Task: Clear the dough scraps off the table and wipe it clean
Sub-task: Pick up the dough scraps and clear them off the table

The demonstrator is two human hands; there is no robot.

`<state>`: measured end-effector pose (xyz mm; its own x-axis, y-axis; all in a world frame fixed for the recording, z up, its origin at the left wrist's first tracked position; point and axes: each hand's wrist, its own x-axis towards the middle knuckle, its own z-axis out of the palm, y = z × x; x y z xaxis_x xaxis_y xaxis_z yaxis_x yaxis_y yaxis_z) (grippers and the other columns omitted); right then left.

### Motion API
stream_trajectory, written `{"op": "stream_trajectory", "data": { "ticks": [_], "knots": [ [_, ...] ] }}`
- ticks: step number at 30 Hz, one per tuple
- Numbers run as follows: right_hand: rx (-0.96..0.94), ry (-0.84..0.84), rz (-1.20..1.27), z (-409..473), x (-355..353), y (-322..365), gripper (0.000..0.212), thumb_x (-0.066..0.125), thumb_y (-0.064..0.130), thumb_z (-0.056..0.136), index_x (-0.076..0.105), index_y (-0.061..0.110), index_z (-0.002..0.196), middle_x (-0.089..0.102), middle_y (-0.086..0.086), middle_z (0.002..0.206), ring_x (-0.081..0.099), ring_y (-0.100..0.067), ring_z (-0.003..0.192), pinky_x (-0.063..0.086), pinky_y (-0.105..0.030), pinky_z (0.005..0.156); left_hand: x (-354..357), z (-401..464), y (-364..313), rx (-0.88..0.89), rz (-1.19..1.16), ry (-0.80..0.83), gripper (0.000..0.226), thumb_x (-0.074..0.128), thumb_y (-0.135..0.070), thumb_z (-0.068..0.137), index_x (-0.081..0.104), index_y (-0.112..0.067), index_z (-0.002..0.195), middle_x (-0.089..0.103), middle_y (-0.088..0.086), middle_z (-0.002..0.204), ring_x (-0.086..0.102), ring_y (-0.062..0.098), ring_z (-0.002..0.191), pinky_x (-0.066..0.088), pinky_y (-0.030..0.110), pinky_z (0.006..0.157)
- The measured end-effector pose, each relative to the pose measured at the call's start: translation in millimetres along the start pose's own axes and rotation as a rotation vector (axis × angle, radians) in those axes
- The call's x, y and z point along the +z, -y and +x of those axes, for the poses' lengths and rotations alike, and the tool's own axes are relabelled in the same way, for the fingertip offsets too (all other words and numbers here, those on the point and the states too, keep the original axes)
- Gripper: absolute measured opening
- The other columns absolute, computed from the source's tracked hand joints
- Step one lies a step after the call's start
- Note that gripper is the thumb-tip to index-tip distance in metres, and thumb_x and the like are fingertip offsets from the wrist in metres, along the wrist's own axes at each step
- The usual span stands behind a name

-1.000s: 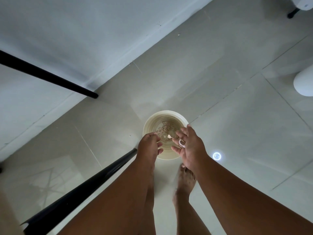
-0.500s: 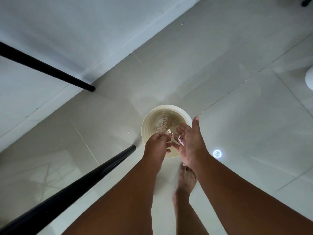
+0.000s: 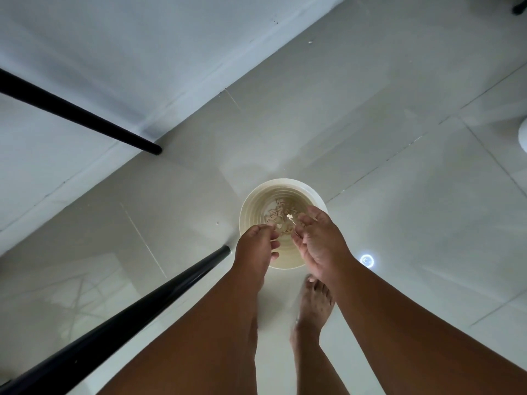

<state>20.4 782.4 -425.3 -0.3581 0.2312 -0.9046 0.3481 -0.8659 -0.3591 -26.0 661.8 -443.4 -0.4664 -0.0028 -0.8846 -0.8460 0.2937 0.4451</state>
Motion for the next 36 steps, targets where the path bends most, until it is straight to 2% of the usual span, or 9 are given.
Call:
{"op": "stream_trajectory", "data": {
  "ticks": [2, 7, 11, 14, 19, 23, 27, 33, 36],
  "knots": [
    [0.011, -0.006, -0.032, 2.8, 0.3, -2.5, 0.053, 0.035, -0.017, 0.100, 0.046, 0.013, 0.142, 0.061, -0.001, 0.106, 0.063, -0.006, 0.075, 0.056, -0.023, 0.073, -0.2, 0.6, -1.8, -0.004, -0.010, -0.009, 0.014, 0.060, -0.027, 0.099, 0.072, -0.020, 0.100, 0.075, -0.001, 0.093, 0.071, 0.016, 0.083, 0.053, 0.031, 0.065],
    [-0.027, -0.011, -0.155, 0.2, -2.8, -2.0, 0.036, 0.059, -0.011, 0.096, 0.057, 0.017, 0.118, 0.064, -0.006, 0.113, 0.070, -0.024, 0.109, 0.064, -0.032, 0.081, -1.6, 0.3, -2.8, 0.003, -0.011, -0.019, 0.015, 0.059, -0.028, 0.099, 0.072, -0.022, 0.100, 0.076, -0.001, 0.095, 0.072, 0.016, 0.084, 0.054, 0.031, 0.066],
    [-0.145, -0.146, -0.351, -3.3, -8.6, -2.2, 0.048, 0.087, -0.008, 0.072, 0.062, 0.012, 0.108, 0.071, -0.012, 0.107, 0.075, -0.025, 0.097, 0.065, -0.036, 0.079, 0.2, 0.5, -4.8, 0.007, -0.006, -0.031, 0.016, 0.057, -0.029, 0.100, 0.071, -0.021, 0.100, 0.075, 0.000, 0.096, 0.070, 0.016, 0.083, 0.054, 0.032, 0.066],
    [-0.205, -0.219, -0.520, -6.1, -8.5, -1.5, 0.046, 0.097, 0.019, 0.067, 0.066, 0.016, 0.101, 0.077, -0.008, 0.097, 0.076, -0.019, 0.086, 0.064, -0.038, 0.084, 1.3, 1.3, -4.9, 0.017, 0.005, -0.037, 0.018, 0.056, -0.031, 0.101, 0.070, -0.020, 0.098, 0.075, 0.001, 0.096, 0.070, 0.017, 0.084, 0.054, 0.034, 0.069],
    [-0.155, -0.132, -0.639, -2.8, -7.0, 1.6, 0.033, 0.061, 0.061, 0.095, 0.070, 0.030, 0.101, 0.078, 0.006, 0.102, 0.074, -0.014, 0.094, 0.054, -0.049, 0.102, -0.2, 2.9, -4.6, 0.024, 0.007, -0.044, 0.017, 0.056, -0.032, 0.101, 0.070, -0.022, 0.098, 0.075, 0.000, 0.096, 0.070, 0.017, 0.085, 0.053, 0.035, 0.072],
    [0.032, -0.045, -0.358, -1.6, -4.9, 4.7, 0.045, 0.039, 0.052, 0.107, 0.056, 0.028, 0.142, 0.058, 0.007, 0.147, 0.064, -0.021, 0.121, 0.042, -0.057, 0.112, -0.1, 4.0, -6.1, 0.005, -0.003, -0.049, 0.016, 0.055, -0.031, 0.102, 0.069, -0.023, 0.097, 0.074, 0.001, 0.099, 0.070, 0.019, 0.088, 0.053, 0.036, 0.073],
    [0.031, -0.035, -0.266, -3.0, -4.4, 4.1, 0.058, 0.036, 0.057, 0.107, 0.048, 0.022, 0.151, 0.050, -0.001, 0.156, 0.049, -0.029, 0.141, 0.039, -0.053, 0.117, 0.2, 2.3, -7.5, -0.008, -0.014, -0.055, 0.017, 0.054, -0.032, 0.103, 0.068, -0.024, 0.098, 0.073, 0.000, 0.100, 0.070, 0.019, 0.091, 0.053, 0.036, 0.074],
    [-0.010, -0.036, -0.215, -16.1, -5.6, 12.2, 0.041, 0.050, 0.024, 0.107, 0.048, 0.020, 0.148, 0.048, -0.011, 0.155, 0.051, -0.035, 0.139, 0.047, -0.052, 0.111, 0.7, -14.0, -17.8, -0.020, -0.029, -0.058, 0.016, 0.055, -0.032, 0.102, 0.068, -0.024, 0.098, 0.071, -0.002, 0.099, 0.067, 0.017, 0.091, 0.052, 0.036, 0.076],
    [-0.043, -0.037, -0.225, -28.0, -1.2, 21.8, 0.051, 0.052, -0.002, 0.101, 0.046, 0.020, 0.147, 0.051, -0.014, 0.147, 0.067, -0.039, 0.118, 0.063, -0.049, 0.087, 1.6, -24.3, -26.2, -0.012, -0.018, -0.051, 0.016, 0.054, -0.031, 0.102, 0.068, -0.022, 0.099, 0.072, -0.001, 0.100, 0.068, 0.017, 0.090, 0.051, 0.035, 0.073]
  ]
}}
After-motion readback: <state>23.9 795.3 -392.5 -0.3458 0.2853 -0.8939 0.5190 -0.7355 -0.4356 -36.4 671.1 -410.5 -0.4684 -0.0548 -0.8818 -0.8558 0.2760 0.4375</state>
